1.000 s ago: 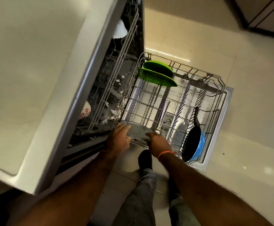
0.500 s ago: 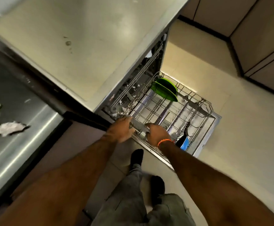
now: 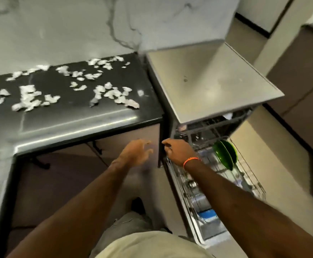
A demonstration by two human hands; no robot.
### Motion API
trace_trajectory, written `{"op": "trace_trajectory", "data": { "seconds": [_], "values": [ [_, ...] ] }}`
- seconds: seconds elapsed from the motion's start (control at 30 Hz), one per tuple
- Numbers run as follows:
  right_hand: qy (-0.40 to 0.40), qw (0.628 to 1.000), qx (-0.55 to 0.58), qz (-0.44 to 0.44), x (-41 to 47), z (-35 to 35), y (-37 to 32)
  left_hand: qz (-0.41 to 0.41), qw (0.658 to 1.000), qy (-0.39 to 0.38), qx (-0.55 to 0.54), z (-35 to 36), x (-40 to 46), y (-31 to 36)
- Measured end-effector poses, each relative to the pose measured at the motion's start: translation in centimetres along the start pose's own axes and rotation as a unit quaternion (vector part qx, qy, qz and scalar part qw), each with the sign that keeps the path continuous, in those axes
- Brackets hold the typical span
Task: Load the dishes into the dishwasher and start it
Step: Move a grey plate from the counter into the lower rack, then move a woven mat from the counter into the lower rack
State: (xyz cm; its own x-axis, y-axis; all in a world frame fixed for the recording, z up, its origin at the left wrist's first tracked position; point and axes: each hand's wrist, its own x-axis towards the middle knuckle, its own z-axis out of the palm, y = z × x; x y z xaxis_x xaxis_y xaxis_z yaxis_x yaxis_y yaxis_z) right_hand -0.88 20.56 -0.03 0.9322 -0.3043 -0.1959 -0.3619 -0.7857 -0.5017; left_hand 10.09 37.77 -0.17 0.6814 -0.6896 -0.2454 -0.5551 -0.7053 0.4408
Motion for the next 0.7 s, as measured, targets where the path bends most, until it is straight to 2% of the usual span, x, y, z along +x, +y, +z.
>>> {"op": "trace_trajectory", "data": {
  "seconds": [0.2,0.4,0.7],
  "values": [
    [-0.025,0.988,-0.023,-0.15,2.8,1.9,-12.1,-0.083,0.982,0.151,-0.077,-7.8,-9.5,-8.1],
    [-0.053,0.958,-0.019,-0.282,5.0,6.1,-24.7,-0.206,0.937,0.258,-0.115,-12.7,-18.2,-16.8],
    [-0.076,0.921,-0.017,-0.381,7.1,14.2,-40.4,-0.313,0.894,0.31,-0.077,-17.3,-27.6,-28.6]
  ]
}}
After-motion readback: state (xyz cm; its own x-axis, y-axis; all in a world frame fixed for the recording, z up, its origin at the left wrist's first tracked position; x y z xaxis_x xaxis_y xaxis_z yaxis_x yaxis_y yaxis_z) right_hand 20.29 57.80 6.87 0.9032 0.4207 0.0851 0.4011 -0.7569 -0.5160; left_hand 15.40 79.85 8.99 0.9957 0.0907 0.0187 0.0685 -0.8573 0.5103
